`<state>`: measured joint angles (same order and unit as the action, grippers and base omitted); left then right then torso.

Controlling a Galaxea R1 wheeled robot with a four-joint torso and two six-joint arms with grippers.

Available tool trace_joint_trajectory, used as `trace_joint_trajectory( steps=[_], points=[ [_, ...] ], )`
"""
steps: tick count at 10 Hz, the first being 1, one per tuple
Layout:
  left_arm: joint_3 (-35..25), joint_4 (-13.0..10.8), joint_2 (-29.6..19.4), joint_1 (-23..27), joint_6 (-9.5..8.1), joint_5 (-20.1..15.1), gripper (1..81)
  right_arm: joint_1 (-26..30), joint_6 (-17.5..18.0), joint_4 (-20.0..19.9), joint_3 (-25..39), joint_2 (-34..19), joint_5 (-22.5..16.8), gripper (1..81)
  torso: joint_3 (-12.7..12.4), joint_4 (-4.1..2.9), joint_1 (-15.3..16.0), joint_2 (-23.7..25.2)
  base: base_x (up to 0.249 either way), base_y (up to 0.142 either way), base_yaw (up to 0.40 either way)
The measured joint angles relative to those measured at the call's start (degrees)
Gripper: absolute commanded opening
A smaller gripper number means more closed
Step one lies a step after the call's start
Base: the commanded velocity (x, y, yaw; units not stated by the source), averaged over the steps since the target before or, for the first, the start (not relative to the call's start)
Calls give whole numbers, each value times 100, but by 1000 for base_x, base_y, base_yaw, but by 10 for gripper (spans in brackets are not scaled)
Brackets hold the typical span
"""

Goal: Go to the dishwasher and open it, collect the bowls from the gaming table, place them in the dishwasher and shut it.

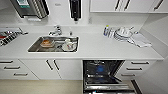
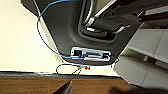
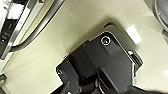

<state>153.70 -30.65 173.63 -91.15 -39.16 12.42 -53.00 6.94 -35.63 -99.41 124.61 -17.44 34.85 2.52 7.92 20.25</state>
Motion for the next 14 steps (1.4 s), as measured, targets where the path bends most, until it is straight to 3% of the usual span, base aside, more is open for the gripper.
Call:
trace_joint_trajectory(
  steps=[10, 14],
  points=[
    [9, 212, 95, -99, -1, -35, 811, -363, 372, -251, -1226, 1178, 59, 811, -11, 0, 1301, 2083, 0, 0, 0],
    [9, 256, 96, -99, -1, -41, 811, -405, 430, -802, -1858, 1571, -118, 811, -15, 0, 1810, 2900, 0, 0, 0]
  ],
)
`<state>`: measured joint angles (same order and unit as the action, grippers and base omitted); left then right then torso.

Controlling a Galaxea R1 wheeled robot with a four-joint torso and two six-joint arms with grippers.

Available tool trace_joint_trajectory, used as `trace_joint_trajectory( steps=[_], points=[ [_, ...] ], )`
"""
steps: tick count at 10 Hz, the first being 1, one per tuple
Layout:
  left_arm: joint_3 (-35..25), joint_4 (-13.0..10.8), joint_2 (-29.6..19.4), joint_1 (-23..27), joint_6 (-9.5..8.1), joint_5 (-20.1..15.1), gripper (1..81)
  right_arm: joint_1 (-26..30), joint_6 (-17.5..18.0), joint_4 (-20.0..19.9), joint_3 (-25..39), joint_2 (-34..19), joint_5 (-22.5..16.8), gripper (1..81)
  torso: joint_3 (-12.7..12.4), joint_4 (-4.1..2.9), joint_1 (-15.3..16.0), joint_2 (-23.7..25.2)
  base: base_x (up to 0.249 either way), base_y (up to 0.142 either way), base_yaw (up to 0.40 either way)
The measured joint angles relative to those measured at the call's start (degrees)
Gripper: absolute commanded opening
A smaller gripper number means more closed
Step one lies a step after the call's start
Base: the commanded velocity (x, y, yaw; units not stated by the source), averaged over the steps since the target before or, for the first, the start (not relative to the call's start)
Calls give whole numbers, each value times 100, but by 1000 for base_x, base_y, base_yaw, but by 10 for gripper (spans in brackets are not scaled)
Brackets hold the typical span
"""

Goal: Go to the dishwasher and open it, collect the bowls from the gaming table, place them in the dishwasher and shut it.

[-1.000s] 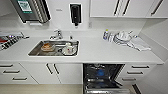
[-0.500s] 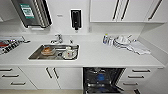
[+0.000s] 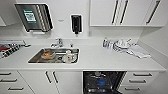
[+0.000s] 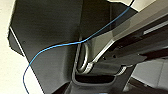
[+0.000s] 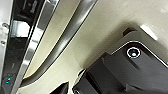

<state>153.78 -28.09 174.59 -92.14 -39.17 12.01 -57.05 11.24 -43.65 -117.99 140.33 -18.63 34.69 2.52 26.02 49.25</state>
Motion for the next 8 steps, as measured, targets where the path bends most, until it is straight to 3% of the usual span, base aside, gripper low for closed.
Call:
trace_joint_trajectory(
  steps=[2, 6, 8],
  points=[
    [0, 55, -1, -4, 0, -2, 811, -105, 5, -397, -571, 72, -215, 811, -2, 0, 262, 419, 0, 0, 0],
    [0, 78, -1, -15, 0, -11, 811, -179, 5, -1751, -1754, 280, -714, 811, -6, 0, 783, 1250, 0, 0, 0],
    [0, 87, -4, -37, 0, -20, 811, -91, 0, -2326, -2010, 374, -965, 811, -6, 0, 1040, 1666, 0, 0, 0]
  ],
)
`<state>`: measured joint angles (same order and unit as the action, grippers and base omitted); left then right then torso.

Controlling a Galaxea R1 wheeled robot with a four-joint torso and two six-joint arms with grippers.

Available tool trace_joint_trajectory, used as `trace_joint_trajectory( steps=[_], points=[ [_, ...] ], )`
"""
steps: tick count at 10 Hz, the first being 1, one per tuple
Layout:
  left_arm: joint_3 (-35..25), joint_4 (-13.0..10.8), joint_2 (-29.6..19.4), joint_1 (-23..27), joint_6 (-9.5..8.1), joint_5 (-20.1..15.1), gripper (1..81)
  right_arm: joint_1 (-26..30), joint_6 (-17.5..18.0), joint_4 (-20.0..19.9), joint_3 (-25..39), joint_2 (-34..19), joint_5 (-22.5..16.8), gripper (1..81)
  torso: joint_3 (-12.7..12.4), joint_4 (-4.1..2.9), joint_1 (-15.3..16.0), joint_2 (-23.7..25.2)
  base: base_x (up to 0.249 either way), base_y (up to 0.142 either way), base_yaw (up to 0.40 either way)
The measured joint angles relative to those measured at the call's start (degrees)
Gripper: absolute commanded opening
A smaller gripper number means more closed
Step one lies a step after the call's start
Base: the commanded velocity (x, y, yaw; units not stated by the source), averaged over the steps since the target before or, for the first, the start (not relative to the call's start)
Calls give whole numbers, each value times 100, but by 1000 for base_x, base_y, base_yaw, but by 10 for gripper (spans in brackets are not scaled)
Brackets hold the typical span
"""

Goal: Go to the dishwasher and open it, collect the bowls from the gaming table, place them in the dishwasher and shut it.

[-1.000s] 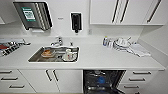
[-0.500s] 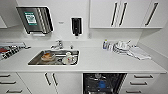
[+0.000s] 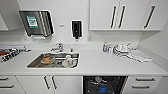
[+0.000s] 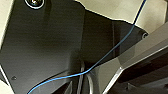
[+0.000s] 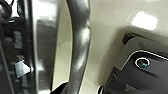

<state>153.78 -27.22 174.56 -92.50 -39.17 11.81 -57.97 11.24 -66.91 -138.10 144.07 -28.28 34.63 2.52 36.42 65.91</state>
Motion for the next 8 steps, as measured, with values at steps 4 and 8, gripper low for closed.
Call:
trace_joint_trajectory(
  steps=[4, 8],
  points=[
    [0, 2, -29, -55, 0, -21, 811, 502, -55, -511, -41, -16, -625, 811, -2, 2, 210, 332, 0, 0, 0],
    [0, 2, -27, -57, 12, -21, 811, 1310, -124, -1040, -82, -30, -824, 811, -5, 0, 207, 328, 0, 0, 0]
  ],
)
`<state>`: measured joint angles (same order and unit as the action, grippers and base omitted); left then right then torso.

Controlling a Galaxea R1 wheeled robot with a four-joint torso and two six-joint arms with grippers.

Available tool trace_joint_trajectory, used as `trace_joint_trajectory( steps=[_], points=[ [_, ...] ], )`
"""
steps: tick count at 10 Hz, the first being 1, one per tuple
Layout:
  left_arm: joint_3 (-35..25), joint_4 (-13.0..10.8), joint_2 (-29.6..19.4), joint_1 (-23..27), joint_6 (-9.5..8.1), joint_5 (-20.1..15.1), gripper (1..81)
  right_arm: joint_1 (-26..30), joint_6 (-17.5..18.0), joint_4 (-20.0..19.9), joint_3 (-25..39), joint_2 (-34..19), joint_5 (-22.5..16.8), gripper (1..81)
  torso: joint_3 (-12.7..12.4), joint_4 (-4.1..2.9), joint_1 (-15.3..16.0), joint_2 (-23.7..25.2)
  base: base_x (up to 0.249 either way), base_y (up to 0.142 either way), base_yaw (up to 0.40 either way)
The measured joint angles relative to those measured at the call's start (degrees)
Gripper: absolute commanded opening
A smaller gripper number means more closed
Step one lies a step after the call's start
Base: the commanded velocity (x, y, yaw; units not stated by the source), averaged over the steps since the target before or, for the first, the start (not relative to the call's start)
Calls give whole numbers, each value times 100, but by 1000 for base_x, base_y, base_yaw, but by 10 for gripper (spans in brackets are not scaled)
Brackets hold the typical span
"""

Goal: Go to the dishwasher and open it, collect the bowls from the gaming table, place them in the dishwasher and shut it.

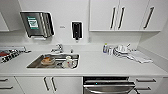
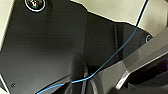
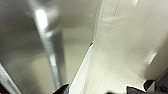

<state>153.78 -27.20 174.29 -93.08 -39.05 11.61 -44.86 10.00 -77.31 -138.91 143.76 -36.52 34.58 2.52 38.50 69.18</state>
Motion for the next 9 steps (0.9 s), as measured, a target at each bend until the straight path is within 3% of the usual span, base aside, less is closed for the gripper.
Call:
trace_joint_trajectory(
  steps=[2, 3, 5, 7, 9],
  points=[
    [0, 0, 0, 5, 2, -1, 811, -251, -802, 72, -20, 43, -71, 811, 0, 0, 0, 2, 0, 0, 0],
    [0, 0, 0, 24, 5, -4, 811, -439, -1476, 157, -59, 133, -74, 811, 0, 0, 0, 2, 0, 0, 0],
    [0, -4, -2, 82, 21, -4, 811, -916, -3282, 408, -406, 443, -88, 811, 0, 0, 0, 2, 0, 0, 0],
    [0, -6, -4, 79, 66, -6, 811, -1296, -4602, 538, -1108, 728, -96, 811, -2, 0, 0, 2, 0, 0, 0],
    [0, -9, -39, 79, 405, -4, 811, -1685, -5905, 555, -1759, 1015, -13, 811, -4, 2, 0, 2, 0, 0, 0]
  ],
)
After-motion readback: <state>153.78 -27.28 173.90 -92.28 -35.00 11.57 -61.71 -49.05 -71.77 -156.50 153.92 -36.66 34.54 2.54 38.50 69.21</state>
